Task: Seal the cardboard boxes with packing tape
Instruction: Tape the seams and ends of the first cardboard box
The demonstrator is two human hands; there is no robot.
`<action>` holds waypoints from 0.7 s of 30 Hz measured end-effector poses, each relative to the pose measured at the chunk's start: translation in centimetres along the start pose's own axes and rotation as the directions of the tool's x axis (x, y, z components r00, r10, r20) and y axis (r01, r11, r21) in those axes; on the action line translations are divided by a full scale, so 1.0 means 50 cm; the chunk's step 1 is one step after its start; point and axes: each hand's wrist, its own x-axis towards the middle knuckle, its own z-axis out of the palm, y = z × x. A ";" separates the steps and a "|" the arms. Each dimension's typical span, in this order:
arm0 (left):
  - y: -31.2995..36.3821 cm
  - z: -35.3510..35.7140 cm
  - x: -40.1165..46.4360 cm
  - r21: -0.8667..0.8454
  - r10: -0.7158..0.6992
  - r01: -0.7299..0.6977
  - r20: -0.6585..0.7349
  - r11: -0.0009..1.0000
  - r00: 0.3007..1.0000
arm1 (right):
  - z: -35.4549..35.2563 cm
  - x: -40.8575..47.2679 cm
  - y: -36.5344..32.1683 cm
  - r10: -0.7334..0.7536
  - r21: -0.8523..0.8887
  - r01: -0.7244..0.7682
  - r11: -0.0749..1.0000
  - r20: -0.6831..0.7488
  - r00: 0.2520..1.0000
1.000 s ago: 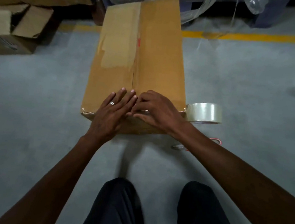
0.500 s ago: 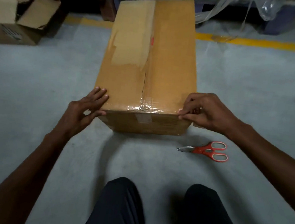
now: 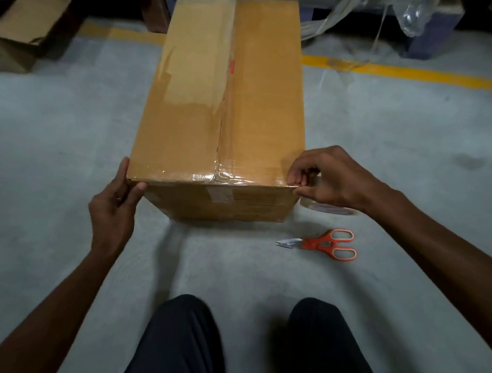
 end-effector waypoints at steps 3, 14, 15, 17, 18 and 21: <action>-0.017 -0.024 -0.012 0.219 -0.005 -0.040 0.200 0.975 0.980 | -0.005 -0.027 0.012 -0.048 -0.088 0.042 0.995 -0.060 0.997; 0.381 0.277 0.064 0.011 0.514 -0.745 0.717 0.667 0.471 | 0.059 -0.176 0.022 0.753 0.940 -0.325 -0.104 0.289 0.592; 0.416 0.329 0.065 0.079 0.346 -0.772 0.862 0.631 0.371 | 0.074 -0.170 0.022 0.757 0.963 -0.235 -0.132 0.251 0.603; 0.459 0.410 0.073 0.218 -0.019 -0.814 0.969 0.538 0.247 | 0.095 -0.162 0.015 0.788 0.988 -0.132 -0.084 0.147 0.598; 0.474 0.437 0.077 0.268 -0.155 -0.820 0.963 0.506 0.219 | 0.101 -0.162 0.016 0.790 0.993 -0.096 -0.076 0.118 0.601; 0.498 0.488 0.085 0.346 -0.358 -0.814 0.915 0.467 0.183 | 0.104 -0.171 0.021 0.819 0.997 -0.062 -0.040 0.068 0.570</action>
